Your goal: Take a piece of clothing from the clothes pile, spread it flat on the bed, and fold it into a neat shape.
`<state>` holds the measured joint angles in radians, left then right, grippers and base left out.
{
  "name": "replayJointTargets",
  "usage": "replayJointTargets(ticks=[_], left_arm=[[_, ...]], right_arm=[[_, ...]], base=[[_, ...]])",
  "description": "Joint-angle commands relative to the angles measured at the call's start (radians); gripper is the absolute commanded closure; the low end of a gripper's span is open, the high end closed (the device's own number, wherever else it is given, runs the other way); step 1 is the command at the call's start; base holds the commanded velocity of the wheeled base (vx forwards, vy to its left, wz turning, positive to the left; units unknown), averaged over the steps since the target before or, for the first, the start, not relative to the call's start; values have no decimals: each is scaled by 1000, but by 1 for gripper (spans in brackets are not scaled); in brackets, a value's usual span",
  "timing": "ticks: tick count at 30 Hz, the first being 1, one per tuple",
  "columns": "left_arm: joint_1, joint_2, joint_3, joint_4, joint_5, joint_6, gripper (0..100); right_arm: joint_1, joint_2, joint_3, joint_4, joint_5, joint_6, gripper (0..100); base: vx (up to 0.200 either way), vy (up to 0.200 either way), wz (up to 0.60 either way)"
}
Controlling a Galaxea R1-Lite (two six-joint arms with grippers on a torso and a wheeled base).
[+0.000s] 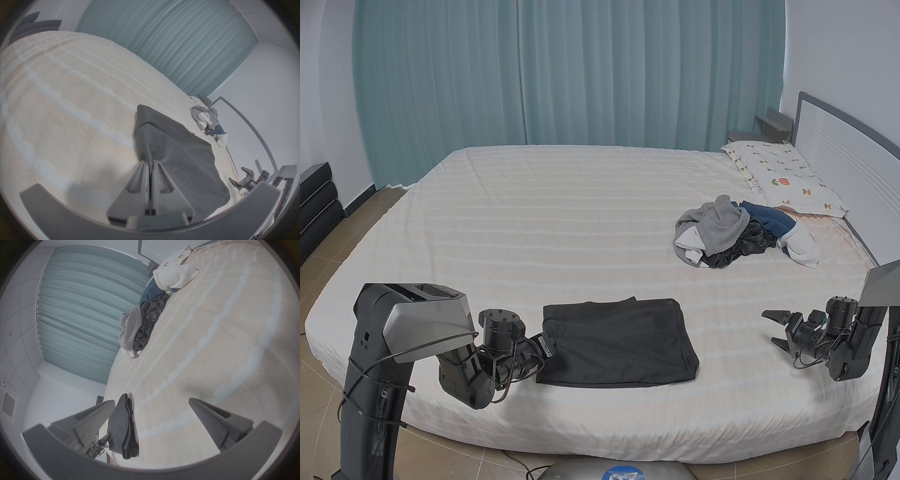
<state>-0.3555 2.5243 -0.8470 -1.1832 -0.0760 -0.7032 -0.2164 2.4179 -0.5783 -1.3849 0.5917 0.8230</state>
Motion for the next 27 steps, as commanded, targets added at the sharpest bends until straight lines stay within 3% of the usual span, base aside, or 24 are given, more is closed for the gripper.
replayJointTargets(ticks=[1,27], left_arm=[[0,-4,0,-1,1,-10,100],[-8,-38,23,-4,35,-24,100]], right_arm=[[0,1,0,0,0,-2,0],[0,1,0,0,0,-4,0]], base=[[0,0,0],[0,0,0]])
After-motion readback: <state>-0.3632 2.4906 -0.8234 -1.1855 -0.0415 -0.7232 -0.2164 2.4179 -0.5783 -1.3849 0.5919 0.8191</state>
